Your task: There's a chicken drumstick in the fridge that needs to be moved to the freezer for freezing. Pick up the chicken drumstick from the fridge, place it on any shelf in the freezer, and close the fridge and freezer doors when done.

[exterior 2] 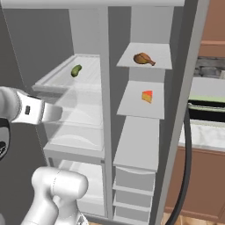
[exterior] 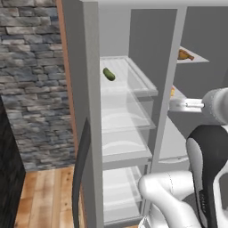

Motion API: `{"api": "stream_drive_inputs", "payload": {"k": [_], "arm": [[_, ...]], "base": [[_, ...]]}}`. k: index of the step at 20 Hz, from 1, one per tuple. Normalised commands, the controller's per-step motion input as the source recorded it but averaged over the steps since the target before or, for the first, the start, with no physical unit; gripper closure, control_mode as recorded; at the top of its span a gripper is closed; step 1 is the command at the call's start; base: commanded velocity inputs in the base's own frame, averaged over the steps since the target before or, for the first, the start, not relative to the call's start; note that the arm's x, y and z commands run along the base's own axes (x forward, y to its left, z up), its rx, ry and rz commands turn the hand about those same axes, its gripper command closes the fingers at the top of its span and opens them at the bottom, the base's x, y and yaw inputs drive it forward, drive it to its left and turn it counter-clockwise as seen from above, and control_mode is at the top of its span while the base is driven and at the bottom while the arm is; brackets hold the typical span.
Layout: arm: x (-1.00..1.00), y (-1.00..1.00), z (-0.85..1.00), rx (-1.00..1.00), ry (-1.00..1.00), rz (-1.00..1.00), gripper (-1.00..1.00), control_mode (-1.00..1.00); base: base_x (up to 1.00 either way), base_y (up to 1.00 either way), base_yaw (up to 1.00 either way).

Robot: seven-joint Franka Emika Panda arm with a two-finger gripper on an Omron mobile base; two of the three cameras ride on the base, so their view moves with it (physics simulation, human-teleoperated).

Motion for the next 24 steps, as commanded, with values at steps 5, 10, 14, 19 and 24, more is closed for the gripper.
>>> {"api": "stream_drive_inputs", "payload": {"k": [5, 10, 14, 19, 24], "arm": [[0.00, 0.00, 0.00, 0.00, 0.00, 0.00, -1.00, 1.00], [0.00, 0.00, 0.00, 0.00, 0.00, 0.00, -1.00, 1.00], [0.00, 0.00, 0.00, 0.00, 0.00, 0.00, -1.00, 1.00], [0.00, 0.00, 0.00, 0.00, 0.00, 0.00, -1.00, 1.00], [0.00, 0.00, 0.00, 0.00, 0.00, 0.00, -1.00, 1.00]], "base": [[-0.07, -0.37, 0.03], [-0.30, -0.50, 0.00], [-0.49, 0.46, 0.00], [-0.53, 0.41, 0.00], [-0.49, -0.07, 0.00]]}}
